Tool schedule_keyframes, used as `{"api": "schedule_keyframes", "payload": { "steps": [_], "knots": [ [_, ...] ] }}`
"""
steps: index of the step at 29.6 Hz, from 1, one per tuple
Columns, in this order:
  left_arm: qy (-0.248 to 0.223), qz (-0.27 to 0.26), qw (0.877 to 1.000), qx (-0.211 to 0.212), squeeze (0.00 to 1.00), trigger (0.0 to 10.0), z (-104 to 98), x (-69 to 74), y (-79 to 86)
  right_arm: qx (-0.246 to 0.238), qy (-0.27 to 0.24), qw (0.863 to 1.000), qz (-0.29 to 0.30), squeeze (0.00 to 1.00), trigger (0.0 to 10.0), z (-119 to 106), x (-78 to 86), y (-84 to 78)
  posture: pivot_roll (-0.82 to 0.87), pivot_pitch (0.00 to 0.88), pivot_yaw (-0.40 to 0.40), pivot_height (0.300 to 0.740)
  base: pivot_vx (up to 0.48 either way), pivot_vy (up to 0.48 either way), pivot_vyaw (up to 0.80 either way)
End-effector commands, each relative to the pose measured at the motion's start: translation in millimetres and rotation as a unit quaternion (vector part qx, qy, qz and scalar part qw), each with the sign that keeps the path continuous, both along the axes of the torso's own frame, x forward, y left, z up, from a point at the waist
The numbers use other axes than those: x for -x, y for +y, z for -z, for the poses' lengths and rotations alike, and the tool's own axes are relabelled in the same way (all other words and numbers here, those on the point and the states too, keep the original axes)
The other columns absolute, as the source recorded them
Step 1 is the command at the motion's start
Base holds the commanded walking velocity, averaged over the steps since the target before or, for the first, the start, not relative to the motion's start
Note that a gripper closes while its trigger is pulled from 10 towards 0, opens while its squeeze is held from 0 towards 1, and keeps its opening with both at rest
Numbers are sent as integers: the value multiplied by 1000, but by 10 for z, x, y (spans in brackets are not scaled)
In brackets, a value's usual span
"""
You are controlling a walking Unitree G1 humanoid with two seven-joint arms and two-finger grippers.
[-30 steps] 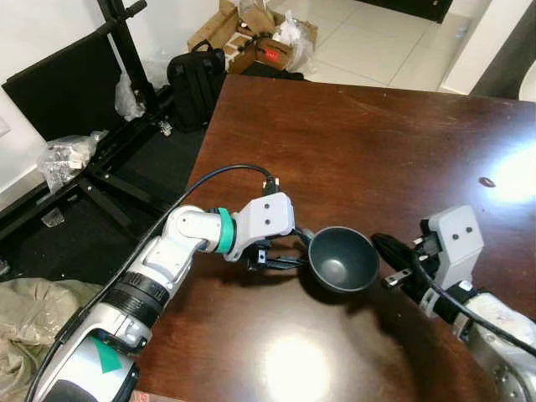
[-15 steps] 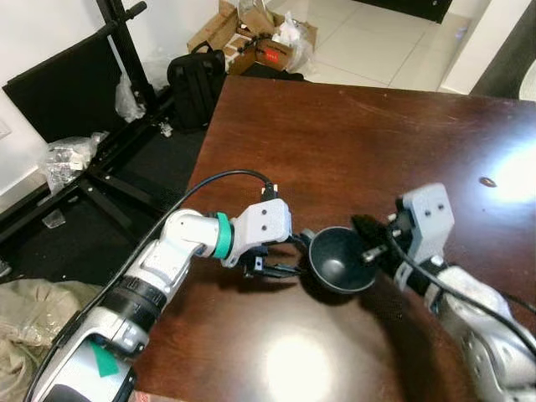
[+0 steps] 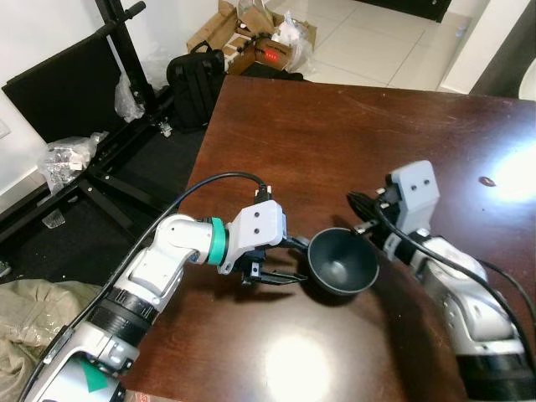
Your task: Setting the table
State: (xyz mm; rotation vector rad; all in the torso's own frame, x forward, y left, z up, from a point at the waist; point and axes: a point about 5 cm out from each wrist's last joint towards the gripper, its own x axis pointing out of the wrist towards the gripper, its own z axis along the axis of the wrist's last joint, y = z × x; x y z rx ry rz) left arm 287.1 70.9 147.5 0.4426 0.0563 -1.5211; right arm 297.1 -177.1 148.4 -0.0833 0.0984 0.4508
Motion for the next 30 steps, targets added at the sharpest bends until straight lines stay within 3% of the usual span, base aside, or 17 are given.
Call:
{"api": "schedule_keyframes", "payload": {
  "steps": [1,12,20,25,27,28,29,30],
  "knots": [
    [6,-23,1000,-1,0,10000,8,-41,94,-5,3,1000,-26,0,10000,38,-17,95,-57,40,76,740,0,0,0],
    [-34,-123,992,-18,0,10000,-82,-354,330,-5,-2,996,-92,0,10000,58,-64,258,-42,36,71,740,0,0,0],
    [-13,-112,993,-38,0,10000,26,-411,258,-4,-9,995,-99,0,10000,48,-116,285,-50,34,73,740,0,0,0],
    [5,-98,994,-44,0,10000,62,-426,233,4,-18,996,-83,0,10000,23,-116,205,-55,32,75,740,0,0,0],
    [21,-80,996,-42,0,10000,96,-406,160,17,-33,998,-49,0,10000,-23,-88,46,-63,34,79,740,0,0,0],
    [21,-80,996,-42,0,10000,96,-406,160,17,-33,998,-49,0,10000,-23,-88,46,-63,34,79,740,0,0,0],
    [29,-67,997,-37,0,10000,112,-382,97,30,-55,998,-13,0,10000,-106,-37,-112,-74,38,84,740,0,0,0],
    [30,-63,997,-36,0,10000,112,-373,81,33,-64,997,0,0,10000,-148,-13,-167,-74,38,84,740,0,0,0]
  ]
}}
